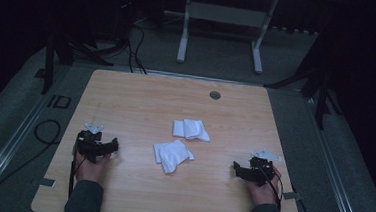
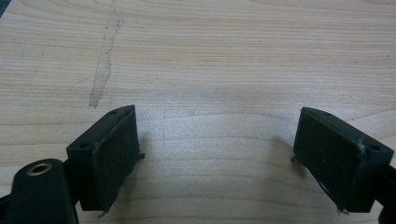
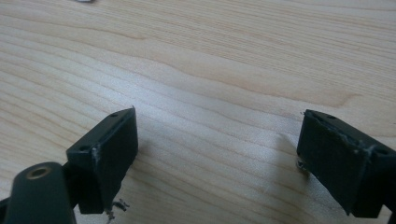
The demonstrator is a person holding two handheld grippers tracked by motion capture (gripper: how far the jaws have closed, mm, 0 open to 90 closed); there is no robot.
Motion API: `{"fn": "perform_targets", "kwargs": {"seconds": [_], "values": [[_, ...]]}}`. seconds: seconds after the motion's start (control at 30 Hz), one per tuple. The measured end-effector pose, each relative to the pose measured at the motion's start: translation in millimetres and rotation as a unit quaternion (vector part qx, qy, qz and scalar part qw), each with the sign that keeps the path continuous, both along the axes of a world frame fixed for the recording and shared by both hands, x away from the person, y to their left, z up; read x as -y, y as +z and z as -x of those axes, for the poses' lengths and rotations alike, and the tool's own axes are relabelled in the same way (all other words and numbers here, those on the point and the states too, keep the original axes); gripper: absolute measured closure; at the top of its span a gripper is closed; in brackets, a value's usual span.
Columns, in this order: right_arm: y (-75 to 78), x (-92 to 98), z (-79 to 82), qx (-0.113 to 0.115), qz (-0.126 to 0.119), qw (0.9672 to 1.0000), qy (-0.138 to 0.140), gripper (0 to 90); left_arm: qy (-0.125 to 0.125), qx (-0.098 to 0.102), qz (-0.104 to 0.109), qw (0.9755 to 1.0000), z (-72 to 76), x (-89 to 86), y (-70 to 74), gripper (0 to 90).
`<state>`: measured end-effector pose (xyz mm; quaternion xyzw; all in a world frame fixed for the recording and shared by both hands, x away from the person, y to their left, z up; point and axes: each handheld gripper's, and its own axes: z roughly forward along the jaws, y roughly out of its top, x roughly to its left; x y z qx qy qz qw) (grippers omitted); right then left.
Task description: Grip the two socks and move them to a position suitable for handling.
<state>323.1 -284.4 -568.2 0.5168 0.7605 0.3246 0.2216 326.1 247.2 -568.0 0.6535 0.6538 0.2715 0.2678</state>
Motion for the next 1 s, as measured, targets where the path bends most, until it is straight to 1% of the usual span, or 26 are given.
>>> {"fn": "perform_targets", "kwargs": {"seconds": [0.47,0.6,0.63,0.7,0.77,0.8,0.83,0.87,0.9,1.0], "values": [[0.0,-0.1,0.1,0.0,0.0,1.0,-0.001,12.4,0.0,0.0,0.0,1.0,0.0,0.0,0.0,14.2],[0.3,-1.2,2.7,0.002,-0.001,1.0,-0.008,15.4,0.0,0.0,0.0,1.0,0.0,0.0,0.0,14.2],[2.2,-2.3,3.7,-0.003,0.001,1.0,-0.008,20.4,0.0,0.0,0.0,1.0,0.0,0.0,0.1,14.2],[3.9,-3.4,5.4,-0.005,0.001,1.0,-0.007,27.9,0.0,0.0,0.0,1.0,0.0,0.0,0.0,14.2],[6.8,-3.7,7.2,-0.01,0.003,0.9999,-0.005,38.7,0.0,0.0,0.0,1.0,0.0,0.1,0.0,14.2],[6.8,-3.7,7.2,-0.01,0.003,0.9999,-0.005,38.7,0.0,0.0,0.0,1.0,0.0,0.1,0.0,14.2],[9.7,-3.6,9.0,-0.019,0.006,0.9998,0.005,49.0,0.0,0.0,0.0,1.0,0.0,0.0,0.1,14.2],[11.5,-4.2,10.0,-0.026,0.004,0.9996,0.01,53.9,0.0,0.0,0.0,1.0,0.0,0.0,0.1,14.2],[12.7,-4.9,11.0,-0.03,0.003,0.9994,0.017,56.6,0.0,0.0,0.0,1.0,0.0,0.0,0.1,14.2],[14.9,-10.8,15.1,-0.027,0.015,0.9989,0.036,63.8,0.0,0.0,0.0,1.0,0.0,0.0,0.1,14.2]]}}
